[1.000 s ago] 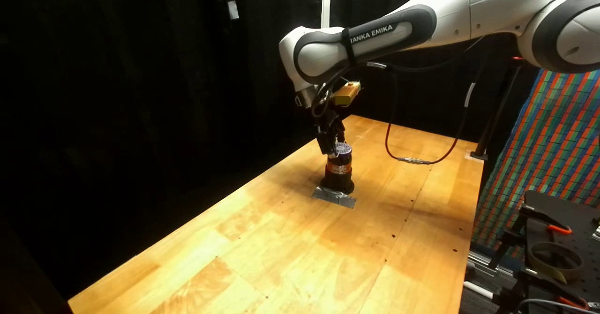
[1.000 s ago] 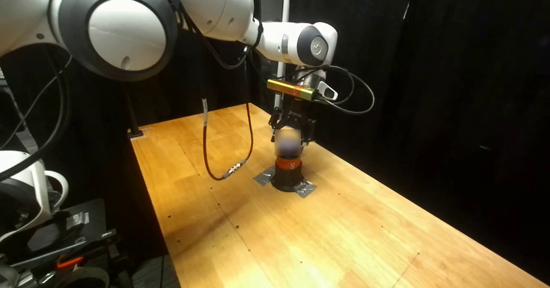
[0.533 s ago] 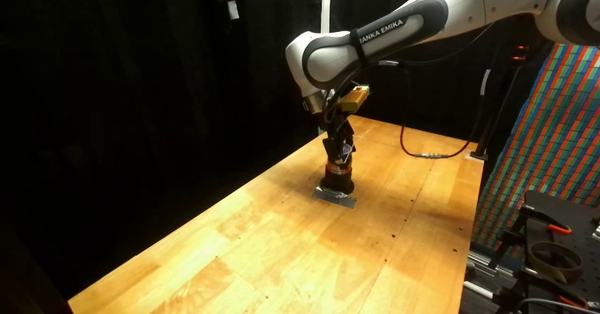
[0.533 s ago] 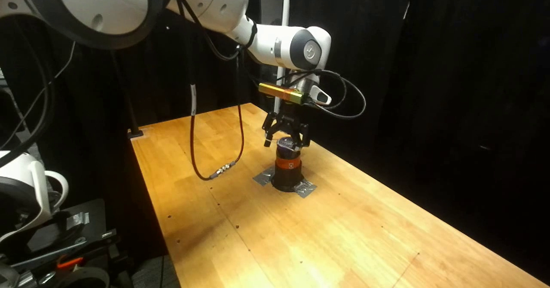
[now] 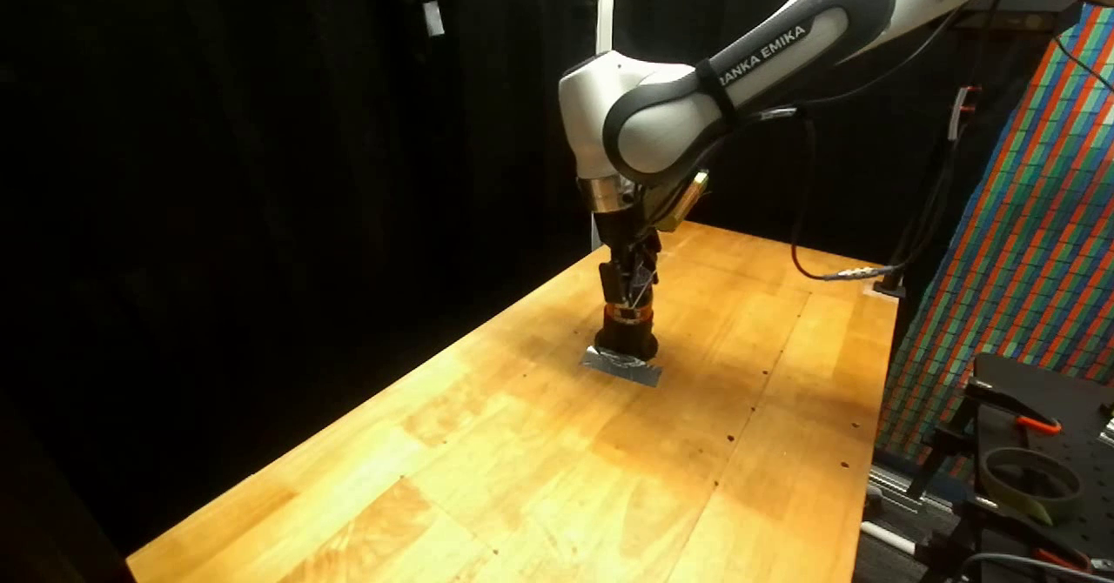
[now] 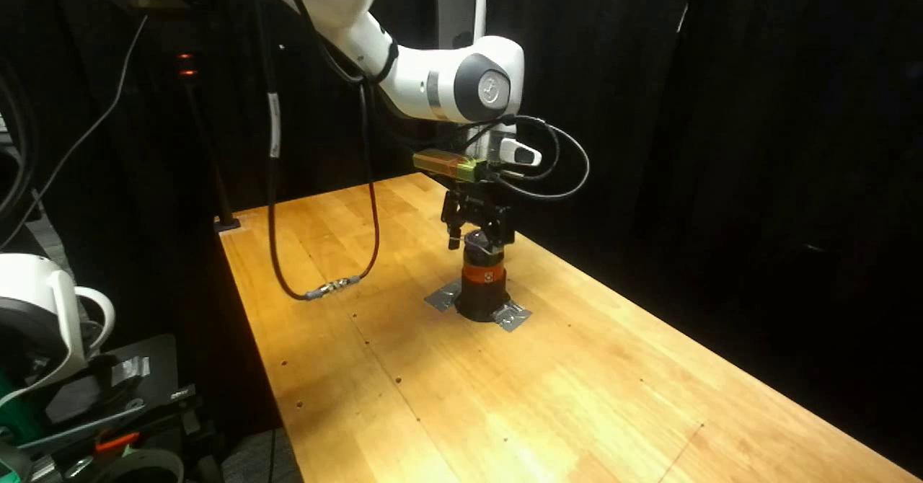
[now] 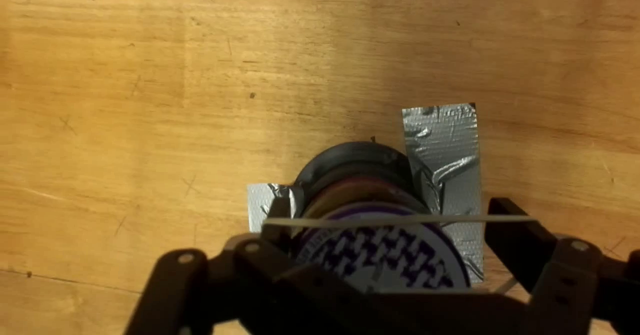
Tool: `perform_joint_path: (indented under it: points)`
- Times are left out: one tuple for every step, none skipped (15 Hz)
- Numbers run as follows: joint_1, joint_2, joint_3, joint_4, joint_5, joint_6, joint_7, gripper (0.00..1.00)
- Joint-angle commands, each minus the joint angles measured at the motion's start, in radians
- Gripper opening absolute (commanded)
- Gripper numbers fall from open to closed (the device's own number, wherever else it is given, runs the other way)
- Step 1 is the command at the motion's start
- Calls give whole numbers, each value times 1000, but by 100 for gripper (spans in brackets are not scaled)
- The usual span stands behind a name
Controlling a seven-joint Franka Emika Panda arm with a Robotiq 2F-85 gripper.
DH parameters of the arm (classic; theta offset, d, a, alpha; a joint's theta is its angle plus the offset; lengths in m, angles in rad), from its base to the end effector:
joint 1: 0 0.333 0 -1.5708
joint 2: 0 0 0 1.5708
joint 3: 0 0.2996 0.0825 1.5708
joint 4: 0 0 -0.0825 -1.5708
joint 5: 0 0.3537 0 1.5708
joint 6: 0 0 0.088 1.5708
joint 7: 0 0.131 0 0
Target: Put the rubber band around the jar.
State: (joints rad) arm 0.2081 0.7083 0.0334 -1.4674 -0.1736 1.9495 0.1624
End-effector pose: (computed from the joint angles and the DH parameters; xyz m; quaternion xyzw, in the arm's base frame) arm 0.6379 0.1382 0.2272 0.9885 0.0773 -0.0968 0.0864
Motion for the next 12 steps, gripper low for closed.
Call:
perform_joint_path:
  points:
    - [33, -147, -5, -239, -21, 147, 97, 100]
    - [36, -172, -8, -284, -33, 189, 114, 100]
    - [40, -198, -11, -327, -41, 225, 132, 100]
    - [46, -226, -15, -371, -52, 254, 152, 100]
    - [52, -255, -15, -417, -59, 282, 175, 100]
    - [58, -287, -14, -464, -63, 309, 195, 100]
    - [63, -317, -12, -512, -69, 338, 210, 100]
    - [70, -347, -12, -560, -80, 374, 227, 100]
    - [76, -375, -12, -605, -93, 414, 246, 100]
    - [82, -399, -18, -652, -118, 469, 270, 87]
    - [90, -423, -26, -700, -157, 527, 300, 75]
    - [104, -447, -45, -747, -210, 590, 360, 66]
